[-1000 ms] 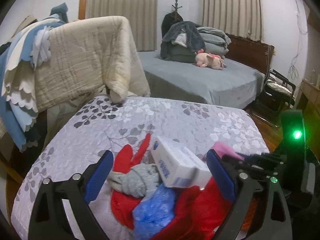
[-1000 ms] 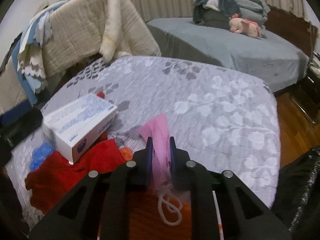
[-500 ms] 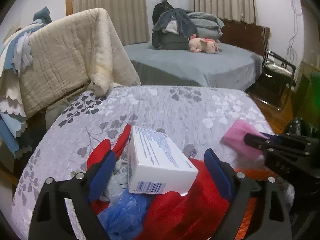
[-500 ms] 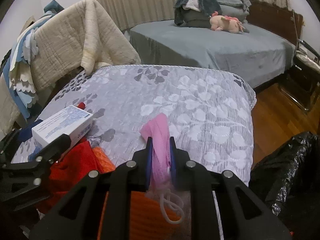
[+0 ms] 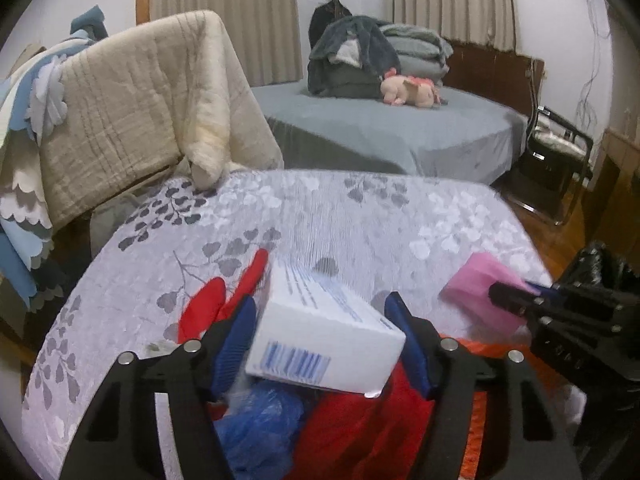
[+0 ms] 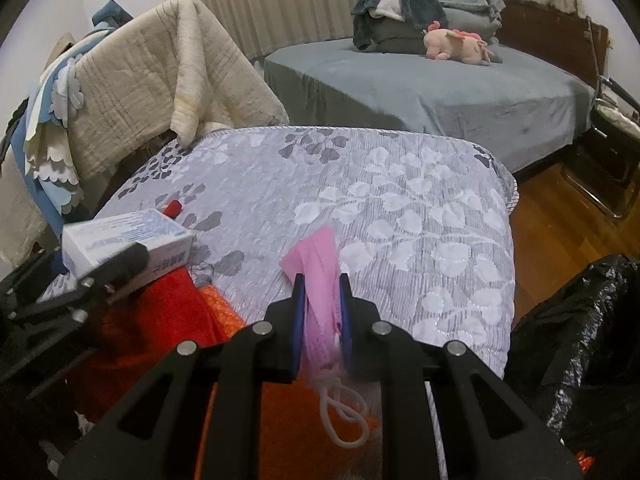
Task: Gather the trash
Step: 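Grasp the white box with the left gripper while the right gripper holds the pink mask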
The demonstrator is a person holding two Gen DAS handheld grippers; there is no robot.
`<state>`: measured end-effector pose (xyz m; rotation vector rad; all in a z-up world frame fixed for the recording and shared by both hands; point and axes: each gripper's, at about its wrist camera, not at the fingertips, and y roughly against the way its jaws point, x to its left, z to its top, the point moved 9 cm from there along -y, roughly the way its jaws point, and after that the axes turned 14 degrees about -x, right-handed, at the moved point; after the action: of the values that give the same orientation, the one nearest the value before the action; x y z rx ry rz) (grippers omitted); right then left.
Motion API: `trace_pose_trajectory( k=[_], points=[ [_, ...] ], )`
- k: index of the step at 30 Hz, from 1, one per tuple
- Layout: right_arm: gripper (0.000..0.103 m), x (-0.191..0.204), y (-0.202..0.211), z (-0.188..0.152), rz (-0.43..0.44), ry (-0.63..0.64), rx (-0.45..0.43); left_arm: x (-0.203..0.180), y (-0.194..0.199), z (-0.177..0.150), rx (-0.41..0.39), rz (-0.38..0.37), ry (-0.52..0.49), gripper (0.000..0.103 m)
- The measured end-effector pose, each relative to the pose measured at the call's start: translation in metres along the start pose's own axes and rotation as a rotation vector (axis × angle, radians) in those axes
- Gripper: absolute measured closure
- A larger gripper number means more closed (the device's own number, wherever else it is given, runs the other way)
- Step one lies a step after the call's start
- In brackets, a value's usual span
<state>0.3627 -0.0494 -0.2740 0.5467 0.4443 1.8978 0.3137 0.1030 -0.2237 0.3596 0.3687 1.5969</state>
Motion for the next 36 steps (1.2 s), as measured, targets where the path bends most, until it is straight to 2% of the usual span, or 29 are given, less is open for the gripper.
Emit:
trace_pose_trajectory(
  k=[4,10,13,15,17,18,24,36],
  points=[
    [0.088,0.001,0.01,0.001,0.004,0.003,-0.006,0.001,0.019,0.003,-0.007,-0.02,-0.013,0.038],
    [0.087,0.001,0.013,-0.008,0.001,-0.002,0.009,0.006,0.018,-0.016,0.066,-0.009,-0.033,0.038],
    [0.087,0.001,0.014,-0.01,0.0,-0.002,0.016,0.003,0.014,-0.015,0.061,-0.002,-0.05,0.029],
    [0.087,0.001,0.014,-0.01,0.0,-0.003,0.015,0.001,0.01,-0.015,0.066,0.008,-0.074,0.029],
    [0.087,0.001,0.014,-0.009,-0.001,-0.005,0.011,0.001,0.005,-0.015,0.067,0.011,-0.088,0.032],
    [0.087,0.0,0.014,-0.008,-0.001,-0.005,0.01,0.001,0.004,-0.015,0.068,0.006,-0.082,0.041],
    [0.087,0.001,0.017,-0.005,0.002,-0.006,0.001,0.003,0.006,-0.006,0.04,-0.028,-0.032,0.041],
    [0.087,-0.009,0.03,0.003,-0.015,-0.022,-0.02,-0.019,0.018,-0.004,0.023,-0.067,-0.035,0.042]
  ],
)
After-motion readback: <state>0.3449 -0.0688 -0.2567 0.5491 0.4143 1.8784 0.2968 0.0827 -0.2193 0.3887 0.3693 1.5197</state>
